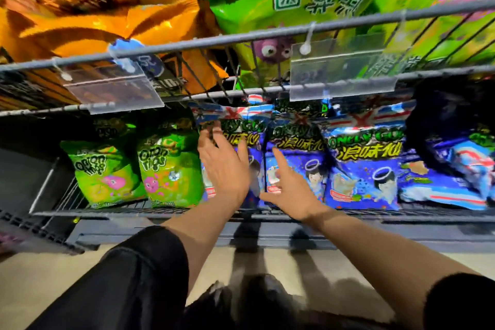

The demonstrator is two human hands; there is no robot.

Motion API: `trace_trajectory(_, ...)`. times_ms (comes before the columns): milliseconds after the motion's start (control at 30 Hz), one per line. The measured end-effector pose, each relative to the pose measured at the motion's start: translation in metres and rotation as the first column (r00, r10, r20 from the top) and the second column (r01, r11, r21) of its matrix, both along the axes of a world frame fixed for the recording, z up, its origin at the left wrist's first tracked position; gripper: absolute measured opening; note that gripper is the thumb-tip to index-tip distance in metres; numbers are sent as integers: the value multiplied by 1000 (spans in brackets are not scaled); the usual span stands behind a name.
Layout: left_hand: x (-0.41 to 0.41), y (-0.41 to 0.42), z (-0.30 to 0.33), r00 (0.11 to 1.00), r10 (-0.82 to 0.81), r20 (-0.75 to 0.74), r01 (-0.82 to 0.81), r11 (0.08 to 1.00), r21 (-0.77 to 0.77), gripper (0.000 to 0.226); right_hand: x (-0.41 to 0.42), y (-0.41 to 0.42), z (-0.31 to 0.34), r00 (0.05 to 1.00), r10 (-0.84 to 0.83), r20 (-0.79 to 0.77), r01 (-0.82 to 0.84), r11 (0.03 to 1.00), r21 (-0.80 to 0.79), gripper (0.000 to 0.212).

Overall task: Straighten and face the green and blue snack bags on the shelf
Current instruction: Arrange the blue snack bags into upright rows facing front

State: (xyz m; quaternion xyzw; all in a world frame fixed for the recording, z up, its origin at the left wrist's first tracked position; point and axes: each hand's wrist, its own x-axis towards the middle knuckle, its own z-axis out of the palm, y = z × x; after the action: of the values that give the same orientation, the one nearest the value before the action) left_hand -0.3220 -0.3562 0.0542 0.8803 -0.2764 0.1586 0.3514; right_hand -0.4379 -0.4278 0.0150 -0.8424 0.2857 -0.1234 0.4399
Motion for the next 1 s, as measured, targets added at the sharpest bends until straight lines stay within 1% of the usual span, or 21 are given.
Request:
trace_trajectory(33, -14, -12, -1, 998, -44, 53, 43, 999, 12, 51, -10, -4, 2, 1000, -20, 1, 20, 1000, -1, 101)
trace_trajectory(100, -50, -37, -3, 983, -174, 52, 172, 984, 36, 46, -32, -13, 6, 997, -82, 11, 83, 995, -62, 89)
trace_trajectory(200, -103, -70, -6, 929, -350, -115, 355, 934, 25, 49, -74, -36, 8, 983, -174, 68, 180, 978, -109, 70)
trace_trajectory(267, -133, -90, -7, 898, -401, -181, 409, 912, 6, 52, -107, -51, 11, 967, -248, 61, 255, 956, -147, 58)
trace_trajectory(333, -160, -108, -9, 882, -448, -145, 455, 890, 23, 53, -143, -65, 10, 938, -340, 69, 347, 916, -202, 40)
trace_trajectory(367, -173, -117, -10, 871, -482, -96, 486, 873, 23, 53, -161, -70, 10, 921, -382, 82, 390, 887, -245, 30)
trace_trajectory(400, -185, -126, -12, 850, -523, -60, 525, 851, 20, 52, -178, -77, 8, 901, -424, 94, 432, 854, -289, 25)
trace_trajectory(433, -197, -134, -14, 817, -574, -57, 575, 818, 14, 52, -193, -85, 7, 880, -463, 101, 470, 822, -323, 25)
trace_trajectory(500, -219, -148, -22, 741, -659, -130, 665, 747, 6, 54, -213, -104, 10, 816, -564, 125, 571, 754, -325, 25)
trace_trajectory(567, -236, -165, -30, 679, -687, -258, 706, 708, -27, 58, -224, -126, 16, 735, -655, 175, 670, 661, -337, 30)
trace_trajectory(600, -243, -174, -31, 650, -681, -337, 706, 705, -63, 61, -228, -137, 19, 699, -693, 178, 700, 611, -369, 37)
trace_trajectory(667, -254, -192, -28, 578, -632, -516, 653, 738, -172, 63, -237, -158, 25, 643, -750, 158, 726, 530, -439, 53)
trace_trajectory(733, -263, -210, -23, 490, -574, -656, 588, 773, -237, 65, -248, -177, 26, 620, -774, 128, 725, 503, -470, 71)
trace_trajectory(767, -266, -219, -22, 479, -551, -683, 572, 787, -234, 69, -253, -187, 26, 616, -782, 100, 719, 505, -477, 78)
trace_trajectory(833, -270, -237, -24, 492, -504, -710, 517, 825, -228, 80, -264, -203, 25, 605, -794, 60, 716, 509, -478, 88)
trace_trajectory(867, -271, -247, -27, 479, -480, -735, 480, 844, -239, 86, -269, -210, 25, 595, -801, 62, 728, 504, -465, 90)
trace_trajectory(933, -272, -265, -28, 415, -449, -791, 388, 874, -292, 108, -277, -224, 25, 567, -820, 78, 761, 485, -431, 89)
trace_trajectory(967, -273, -274, -27, 371, -443, -816, 332, 884, -329, 119, -280, -230, 23, 559, -826, 71, 765, 481, -428, 87)
trace_trajectory(1000, -272, -283, -30, 305, -452, -838, 260, 886, -383, 123, -283, -235, 21, 560, -827, 47, 753, 485, -444, 87)
